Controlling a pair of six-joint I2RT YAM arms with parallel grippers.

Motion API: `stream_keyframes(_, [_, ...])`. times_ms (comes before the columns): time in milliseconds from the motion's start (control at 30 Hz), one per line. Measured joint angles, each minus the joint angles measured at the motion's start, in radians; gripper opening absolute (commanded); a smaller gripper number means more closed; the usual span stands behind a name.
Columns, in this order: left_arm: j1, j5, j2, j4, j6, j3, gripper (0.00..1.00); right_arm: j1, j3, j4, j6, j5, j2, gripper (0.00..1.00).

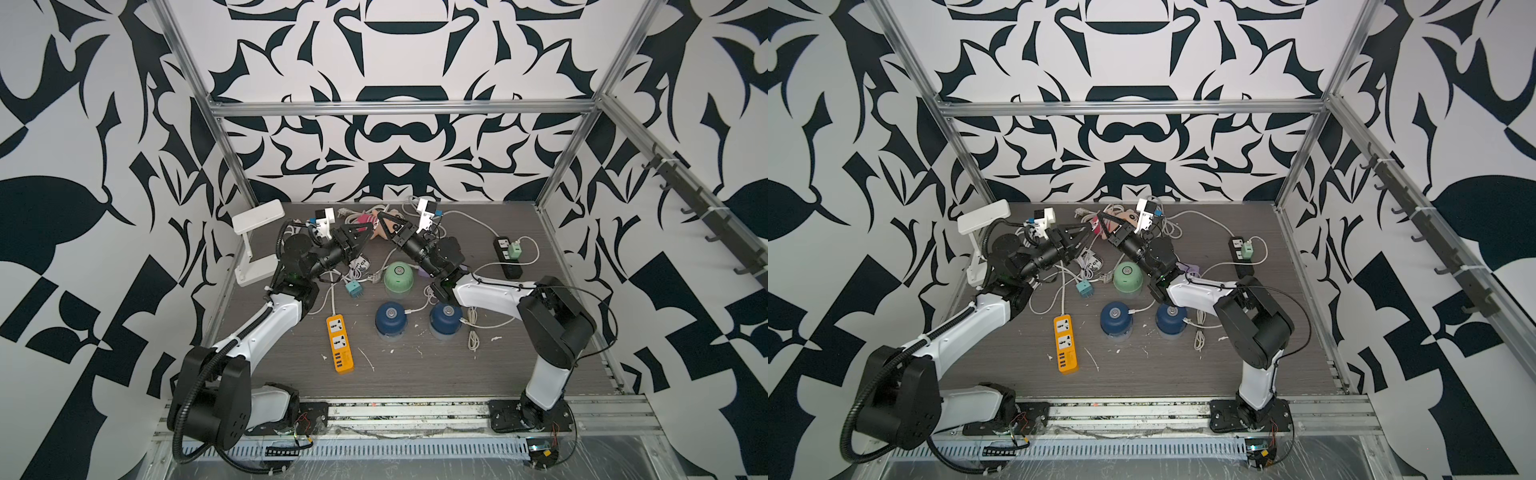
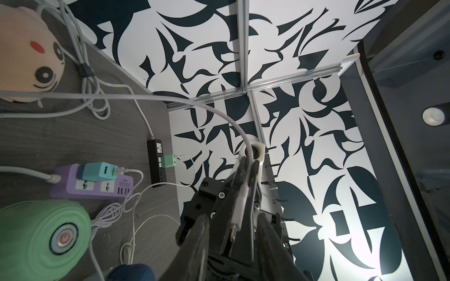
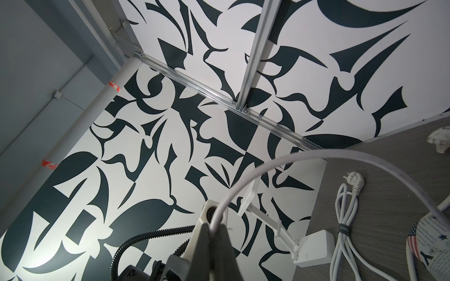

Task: Charge the cordless meat grinders
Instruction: Pick up the charging cable from the center of the board.

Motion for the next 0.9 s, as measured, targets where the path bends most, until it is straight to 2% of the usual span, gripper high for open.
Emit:
stream_keyframes(333, [-0.019,0.005,0.026,0.024,-0.003,0.015,0.24,0.004,-0.003,0.007,0.002,0.013,0.000,0.00])
stream_keyframes(600, [-0.019,0.003,0.026,0.033,-0.008,0.017,0.11,0.008,-0.011,0.015,0.003,0.021,0.000,0.00])
stream_keyframes(900, [-0.019,0.003,0.026,0.032,-0.005,0.016,0.07,0.008,-0.027,0.028,0.005,0.028,0.000,0.00])
